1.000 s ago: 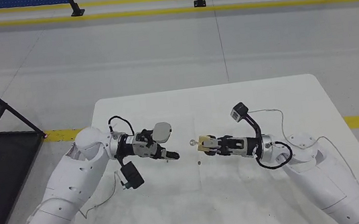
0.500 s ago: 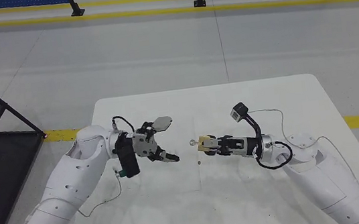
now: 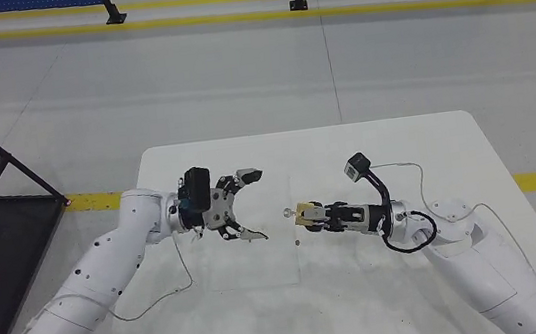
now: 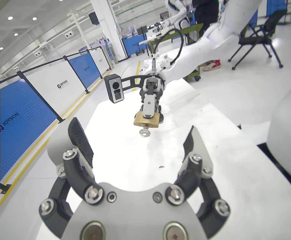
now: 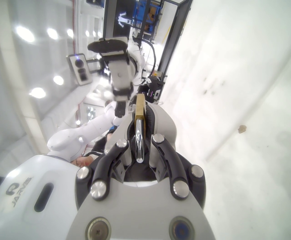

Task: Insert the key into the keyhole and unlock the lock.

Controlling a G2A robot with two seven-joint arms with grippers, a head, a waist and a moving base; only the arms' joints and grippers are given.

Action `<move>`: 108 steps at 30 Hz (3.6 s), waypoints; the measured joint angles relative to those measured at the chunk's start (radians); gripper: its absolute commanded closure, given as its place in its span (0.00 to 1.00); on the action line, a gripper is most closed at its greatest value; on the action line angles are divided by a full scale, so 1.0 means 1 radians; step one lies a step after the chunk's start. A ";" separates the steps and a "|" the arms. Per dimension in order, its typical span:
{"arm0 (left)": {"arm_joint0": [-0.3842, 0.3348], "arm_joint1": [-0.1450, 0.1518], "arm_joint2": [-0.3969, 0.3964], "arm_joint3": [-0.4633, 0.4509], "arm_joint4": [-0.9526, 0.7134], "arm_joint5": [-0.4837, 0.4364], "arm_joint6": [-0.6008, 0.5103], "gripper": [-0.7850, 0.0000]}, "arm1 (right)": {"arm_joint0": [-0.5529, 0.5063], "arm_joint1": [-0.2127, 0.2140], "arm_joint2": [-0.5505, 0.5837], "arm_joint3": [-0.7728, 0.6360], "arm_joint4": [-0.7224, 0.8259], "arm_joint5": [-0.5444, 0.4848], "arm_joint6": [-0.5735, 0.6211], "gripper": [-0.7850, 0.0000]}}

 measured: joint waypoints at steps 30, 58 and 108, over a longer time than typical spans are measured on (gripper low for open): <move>-0.046 0.106 0.124 -0.073 -1.437 0.104 -1.055 0.00 | 0.000 0.000 0.000 0.000 0.000 0.000 0.000 1.00; -0.065 0.119 0.135 -0.034 -2.175 0.397 -1.865 0.00 | 0.000 0.000 0.000 0.000 0.000 0.000 0.000 1.00; -0.260 -0.086 0.250 0.200 -2.076 0.468 -1.945 0.84 | 0.000 0.000 0.000 0.000 0.000 0.000 0.000 1.00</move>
